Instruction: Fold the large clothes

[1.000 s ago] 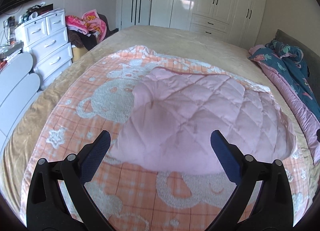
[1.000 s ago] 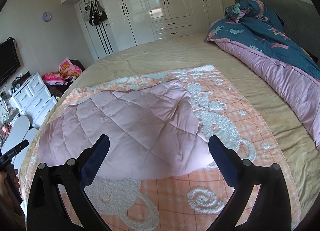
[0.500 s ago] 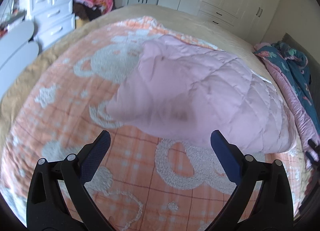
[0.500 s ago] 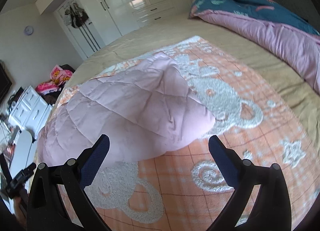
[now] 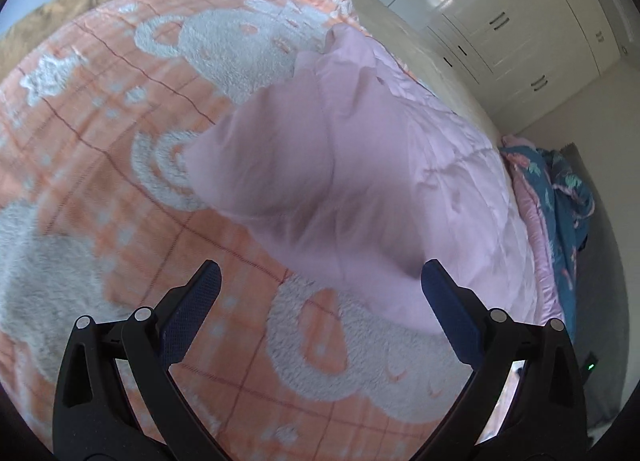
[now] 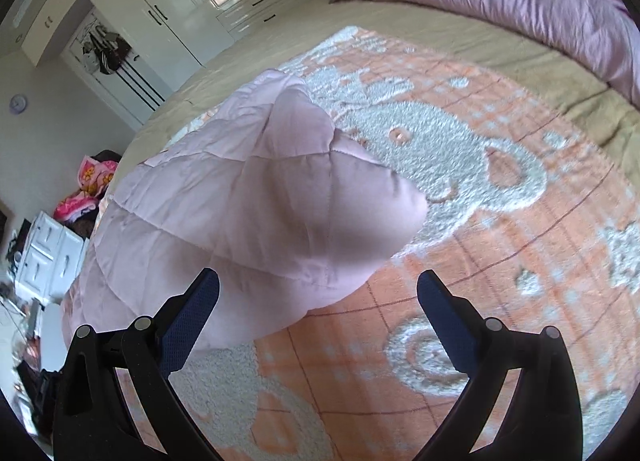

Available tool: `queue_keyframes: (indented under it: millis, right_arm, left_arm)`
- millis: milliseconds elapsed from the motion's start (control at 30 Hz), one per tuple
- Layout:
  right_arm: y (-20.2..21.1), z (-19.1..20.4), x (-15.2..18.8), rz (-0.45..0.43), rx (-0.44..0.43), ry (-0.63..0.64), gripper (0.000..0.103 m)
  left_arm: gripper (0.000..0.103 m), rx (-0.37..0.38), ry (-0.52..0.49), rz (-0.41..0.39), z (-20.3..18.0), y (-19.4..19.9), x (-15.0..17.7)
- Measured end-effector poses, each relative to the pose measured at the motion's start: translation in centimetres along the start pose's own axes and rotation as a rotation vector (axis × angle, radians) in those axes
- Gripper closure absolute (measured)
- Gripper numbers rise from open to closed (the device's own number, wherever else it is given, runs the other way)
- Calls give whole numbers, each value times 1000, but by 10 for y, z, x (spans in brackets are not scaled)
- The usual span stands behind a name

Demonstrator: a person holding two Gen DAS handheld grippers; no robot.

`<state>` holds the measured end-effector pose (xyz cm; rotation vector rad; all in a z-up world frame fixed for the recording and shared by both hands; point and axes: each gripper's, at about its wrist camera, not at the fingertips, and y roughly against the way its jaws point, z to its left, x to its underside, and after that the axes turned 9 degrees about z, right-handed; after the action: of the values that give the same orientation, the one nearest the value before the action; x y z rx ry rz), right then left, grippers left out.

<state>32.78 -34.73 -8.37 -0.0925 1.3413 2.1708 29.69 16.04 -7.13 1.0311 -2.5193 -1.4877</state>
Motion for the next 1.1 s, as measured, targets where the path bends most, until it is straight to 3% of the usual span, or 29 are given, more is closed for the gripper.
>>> queue_keyframes:
  millis: [200, 500, 767, 1100]
  right_arm:
    - [-24, 5, -6, 46, -42, -14, 4]
    - [-41, 6, -16, 51, -71, -43, 4]
    - [-56, 2, -23, 47, -109, -78, 4]
    - [-65, 1, -27, 15, -137, -45, 4]
  left_arm:
    - [9, 44, 41, -4, -5, -15, -15]
    - [8, 43, 67, 0, -5, -37, -27]
    - [8, 128, 115, 3, 4, -57, -29]
    - [11, 126, 95, -45, -3, -66, -34]
